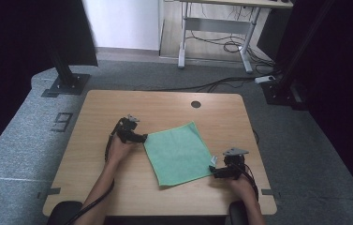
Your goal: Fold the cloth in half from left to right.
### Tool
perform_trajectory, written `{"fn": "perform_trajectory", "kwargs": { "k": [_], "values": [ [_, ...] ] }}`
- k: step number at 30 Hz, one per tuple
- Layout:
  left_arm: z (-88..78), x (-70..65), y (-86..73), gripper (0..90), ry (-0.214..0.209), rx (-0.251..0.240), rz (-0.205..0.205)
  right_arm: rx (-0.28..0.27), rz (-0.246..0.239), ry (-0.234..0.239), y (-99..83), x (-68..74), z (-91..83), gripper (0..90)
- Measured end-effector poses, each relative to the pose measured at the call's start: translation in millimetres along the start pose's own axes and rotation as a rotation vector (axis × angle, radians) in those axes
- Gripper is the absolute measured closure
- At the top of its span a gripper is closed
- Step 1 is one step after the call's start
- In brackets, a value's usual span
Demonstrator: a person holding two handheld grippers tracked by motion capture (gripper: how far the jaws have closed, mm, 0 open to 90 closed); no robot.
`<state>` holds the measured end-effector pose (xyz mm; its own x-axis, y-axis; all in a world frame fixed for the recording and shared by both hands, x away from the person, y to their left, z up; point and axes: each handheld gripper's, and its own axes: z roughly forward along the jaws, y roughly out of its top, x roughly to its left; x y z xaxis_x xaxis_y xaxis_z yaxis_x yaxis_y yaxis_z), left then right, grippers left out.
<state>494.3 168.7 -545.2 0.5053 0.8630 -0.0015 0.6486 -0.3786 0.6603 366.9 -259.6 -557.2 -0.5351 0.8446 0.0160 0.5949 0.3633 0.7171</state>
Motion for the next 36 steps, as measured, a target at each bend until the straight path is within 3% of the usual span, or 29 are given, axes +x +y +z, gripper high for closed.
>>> {"fn": "perform_trajectory", "kwargs": {
  "k": [12, 17, 20, 24, 36],
  "values": [
    [1.4, 1.8, -3.1, 4.8, -0.002, -0.020, -0.016, 0.024, 0.001, 0.006, 2.7, -0.4, -0.5, 0.0],
    [1.4, 1.8, -3.2, 4.8, -0.002, -0.020, -0.017, 0.032, -0.032, 0.021, 10.4, 3.9, -6.0, 2.2],
    [1.4, 1.8, -3.2, 4.7, -0.002, -0.020, -0.017, 0.006, -0.033, 0.062, 19.2, 10.0, -10.3, 3.4],
    [1.3, 1.8, -3.2, 4.8, -0.001, -0.019, -0.018, -0.014, -0.064, 0.154, 31.7, 25.5, -12.8, 5.8],
    [1.3, 1.7, -3.4, 4.9, 0.002, -0.021, -0.018, -0.006, -0.188, 0.364, 52.4, 97.5, 2.7, 15.2]
  ]
}}
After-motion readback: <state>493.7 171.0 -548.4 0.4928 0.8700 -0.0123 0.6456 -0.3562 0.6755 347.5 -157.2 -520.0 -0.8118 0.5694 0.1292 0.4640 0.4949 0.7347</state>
